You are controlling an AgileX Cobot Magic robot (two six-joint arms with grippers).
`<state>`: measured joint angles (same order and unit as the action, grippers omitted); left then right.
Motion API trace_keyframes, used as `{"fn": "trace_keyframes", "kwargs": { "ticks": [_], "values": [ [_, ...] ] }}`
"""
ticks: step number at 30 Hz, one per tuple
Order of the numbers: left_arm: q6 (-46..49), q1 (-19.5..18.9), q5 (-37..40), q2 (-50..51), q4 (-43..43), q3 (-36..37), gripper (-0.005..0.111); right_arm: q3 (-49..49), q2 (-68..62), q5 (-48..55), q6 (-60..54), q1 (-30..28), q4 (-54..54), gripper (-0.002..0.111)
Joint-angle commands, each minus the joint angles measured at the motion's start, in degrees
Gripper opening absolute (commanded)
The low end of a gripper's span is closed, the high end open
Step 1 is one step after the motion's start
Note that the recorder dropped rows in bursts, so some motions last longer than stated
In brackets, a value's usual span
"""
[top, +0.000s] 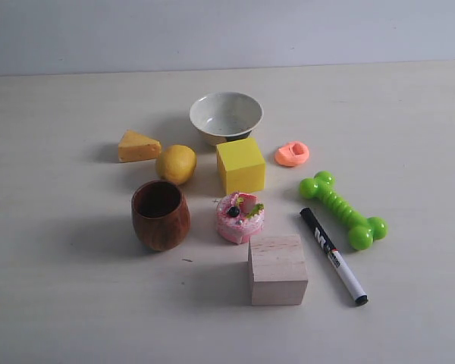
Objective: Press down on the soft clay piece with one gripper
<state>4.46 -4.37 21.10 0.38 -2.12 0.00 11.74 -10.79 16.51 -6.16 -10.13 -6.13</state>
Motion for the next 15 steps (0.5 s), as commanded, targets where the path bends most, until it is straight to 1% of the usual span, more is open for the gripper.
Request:
{"fn": "trace_keyframes", "kwargs": {
  "ticks": [1, 9, 15],
  "values": [
    [-0.1, 0.3, -0.5, -0.4, -0.1, 0.0, 0.000, -3.6, 0.6, -4.6, 0.2, -0.3, 0.1, 0.000],
    [-0.1, 0.3, -0.5, -0.4, -0.1, 0.0, 0.000, -8.5, 8.8, -4.5, 1.7, 1.5, 0.1, 0.000],
    [-0.1, 0.3, -0.5, -0.4, -0.1, 0.0, 0.000, -11.3, 10.8, -4.1, 1.7, 1.5, 0.7, 0.000]
  ]
}}
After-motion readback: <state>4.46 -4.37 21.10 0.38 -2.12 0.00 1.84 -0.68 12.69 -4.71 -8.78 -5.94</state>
